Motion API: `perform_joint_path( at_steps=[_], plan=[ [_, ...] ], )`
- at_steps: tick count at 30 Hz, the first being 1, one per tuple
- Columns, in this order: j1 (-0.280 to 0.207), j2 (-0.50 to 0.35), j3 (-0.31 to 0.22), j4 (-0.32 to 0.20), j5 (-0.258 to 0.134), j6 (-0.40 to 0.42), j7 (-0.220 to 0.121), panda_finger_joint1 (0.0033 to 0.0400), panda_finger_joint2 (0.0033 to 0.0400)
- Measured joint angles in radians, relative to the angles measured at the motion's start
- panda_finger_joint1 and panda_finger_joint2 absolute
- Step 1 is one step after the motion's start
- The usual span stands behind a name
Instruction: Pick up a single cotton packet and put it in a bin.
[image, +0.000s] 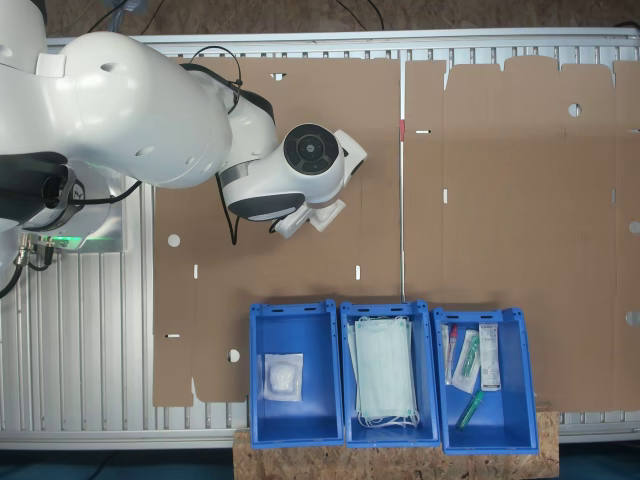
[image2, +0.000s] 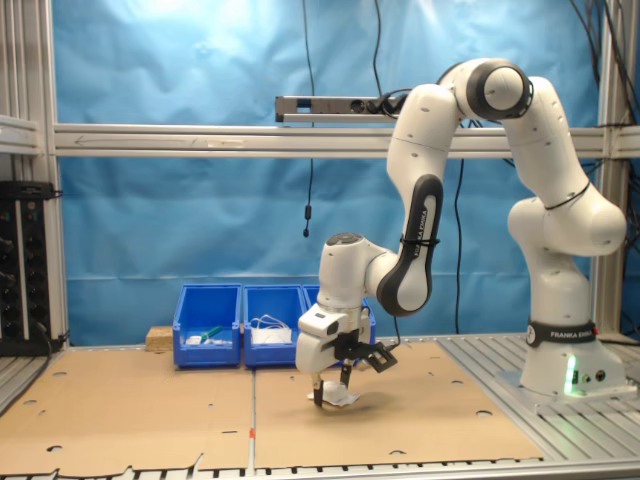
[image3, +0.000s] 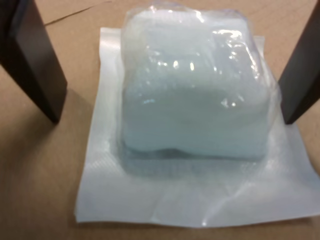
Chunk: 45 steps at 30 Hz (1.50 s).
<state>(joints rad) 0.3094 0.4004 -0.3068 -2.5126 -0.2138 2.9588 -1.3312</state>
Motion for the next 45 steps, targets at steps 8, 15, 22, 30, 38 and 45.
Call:
perform_joint_path(
  at_steps=[8, 15, 22, 30, 38, 45],
  plan=[
    [0.000, 0.000, 0.000, 0.000, 0.000, 0.000, 0.000, 0.0400, 0.0400],
    [0.000, 0.002, 0.000, 0.000, 0.000, 0.000, 0.000, 0.0259, 0.0259],
    [0.000, 0.003, 0.000, 0.000, 0.000, 0.000, 0.000, 0.0177, 0.0177],
    [0.000, 0.004, 0.000, 0.000, 0.000, 0.000, 0.000, 0.0051, 0.0051],
    [0.000, 0.004, 0.000, 0.000, 0.000, 0.000, 0.000, 0.0051, 0.0051],
    [0.000, 0.002, 0.000, 0.000, 0.000, 0.000, 0.000, 0.0051, 0.0051]
  ],
)
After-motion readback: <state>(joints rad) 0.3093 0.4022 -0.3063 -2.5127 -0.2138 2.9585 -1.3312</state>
